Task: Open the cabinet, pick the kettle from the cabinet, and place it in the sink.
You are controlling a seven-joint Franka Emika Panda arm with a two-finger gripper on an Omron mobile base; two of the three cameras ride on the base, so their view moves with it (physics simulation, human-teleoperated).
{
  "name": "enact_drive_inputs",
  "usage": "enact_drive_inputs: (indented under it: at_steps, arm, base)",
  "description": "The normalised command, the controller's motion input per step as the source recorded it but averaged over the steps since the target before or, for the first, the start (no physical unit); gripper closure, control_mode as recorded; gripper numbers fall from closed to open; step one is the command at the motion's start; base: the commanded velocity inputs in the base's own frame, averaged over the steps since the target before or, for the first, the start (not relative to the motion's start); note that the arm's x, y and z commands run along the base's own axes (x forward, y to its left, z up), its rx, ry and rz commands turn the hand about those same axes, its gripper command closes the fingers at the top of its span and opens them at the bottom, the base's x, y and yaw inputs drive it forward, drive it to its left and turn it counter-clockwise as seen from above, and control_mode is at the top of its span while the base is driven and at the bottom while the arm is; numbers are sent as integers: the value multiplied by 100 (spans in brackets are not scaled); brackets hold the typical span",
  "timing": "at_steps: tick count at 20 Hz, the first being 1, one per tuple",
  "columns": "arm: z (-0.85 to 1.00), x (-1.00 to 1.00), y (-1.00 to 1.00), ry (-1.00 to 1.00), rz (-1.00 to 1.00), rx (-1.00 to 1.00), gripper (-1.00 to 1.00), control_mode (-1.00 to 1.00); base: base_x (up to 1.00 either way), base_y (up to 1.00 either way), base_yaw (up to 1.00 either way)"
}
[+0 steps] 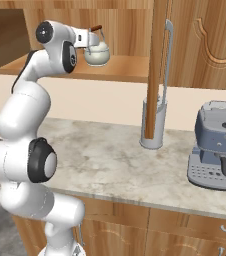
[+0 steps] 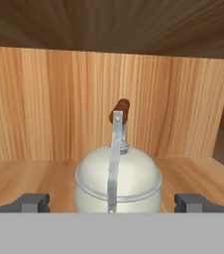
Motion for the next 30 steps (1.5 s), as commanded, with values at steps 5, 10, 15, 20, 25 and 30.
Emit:
enact_drive_inputs:
  at_steps: [5, 10, 15, 20, 25, 30]
  arm:
    - [0, 31, 0, 0, 0, 0, -100, -100]
    - [0, 31, 0, 0, 0, 0, -100, -100]
    - [0, 26, 0, 0, 0, 0, -100, -100]
    - [0, 24, 0, 0, -1, 0, -100, -100]
    - [-3, 24, 0, 0, -3, 0, -100, -100]
    - [-7, 18, 0, 0, -2, 0, -100, -100]
  base:
    - [0, 0, 0]
    - [0, 0, 0]
    - [0, 0, 0]
    - [0, 0, 0]
    - [0, 0, 0]
    - [0, 0, 0]
